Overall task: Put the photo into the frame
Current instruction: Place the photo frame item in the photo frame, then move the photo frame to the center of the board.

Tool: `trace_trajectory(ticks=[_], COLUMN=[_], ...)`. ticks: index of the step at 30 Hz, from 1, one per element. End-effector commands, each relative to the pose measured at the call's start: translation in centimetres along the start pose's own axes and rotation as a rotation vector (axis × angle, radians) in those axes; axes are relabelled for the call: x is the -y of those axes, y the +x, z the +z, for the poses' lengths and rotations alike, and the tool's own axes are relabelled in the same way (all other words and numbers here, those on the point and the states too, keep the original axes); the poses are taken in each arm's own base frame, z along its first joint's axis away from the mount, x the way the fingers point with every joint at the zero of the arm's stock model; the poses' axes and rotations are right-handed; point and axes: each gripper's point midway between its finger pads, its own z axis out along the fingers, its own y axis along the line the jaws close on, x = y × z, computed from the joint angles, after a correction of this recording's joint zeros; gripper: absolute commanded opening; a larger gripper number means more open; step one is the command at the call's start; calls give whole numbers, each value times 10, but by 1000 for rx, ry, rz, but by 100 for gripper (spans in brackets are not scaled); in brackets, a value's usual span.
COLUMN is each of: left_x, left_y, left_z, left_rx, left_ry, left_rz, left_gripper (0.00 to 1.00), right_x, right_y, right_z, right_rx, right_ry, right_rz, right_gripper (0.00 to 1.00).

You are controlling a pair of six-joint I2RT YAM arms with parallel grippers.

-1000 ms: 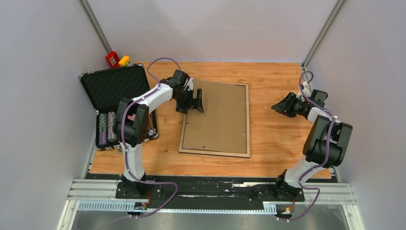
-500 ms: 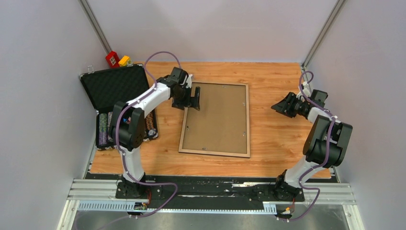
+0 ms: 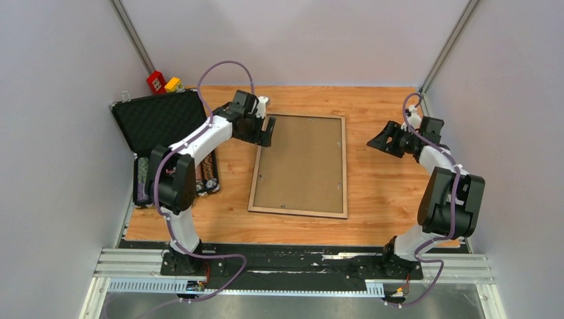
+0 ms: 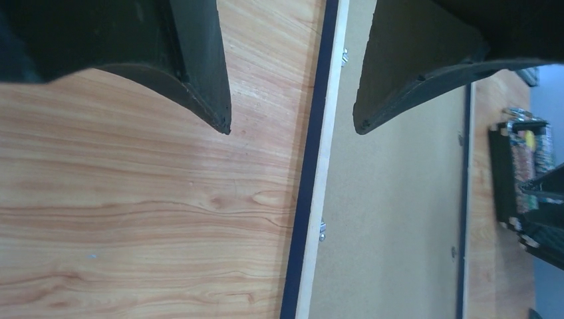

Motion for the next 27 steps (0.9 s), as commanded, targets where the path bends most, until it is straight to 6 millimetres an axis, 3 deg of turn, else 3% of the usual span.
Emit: trace_trajectory(ticks=[1,5,16,27], left_x=[-17,-28,-22,-16], left_y=[3,8,26,36], left_z=[20,31,52,72], left_rx=[-38,-70,-138,-166], left_ry=[-7,13,95,141], left_rz=[37,2,-51,-111], left_gripper=[91,84,62,47], right_x=[-20,-33,-51,-41], right_y=[-17,-12,18,33], right_z=[7,25,72,87], right_rx=[16,-18,-153,-213], right_ry=[73,112,117,121], right_rz=[-151,-240,-315,-277], right_gripper=[66,64,61,60])
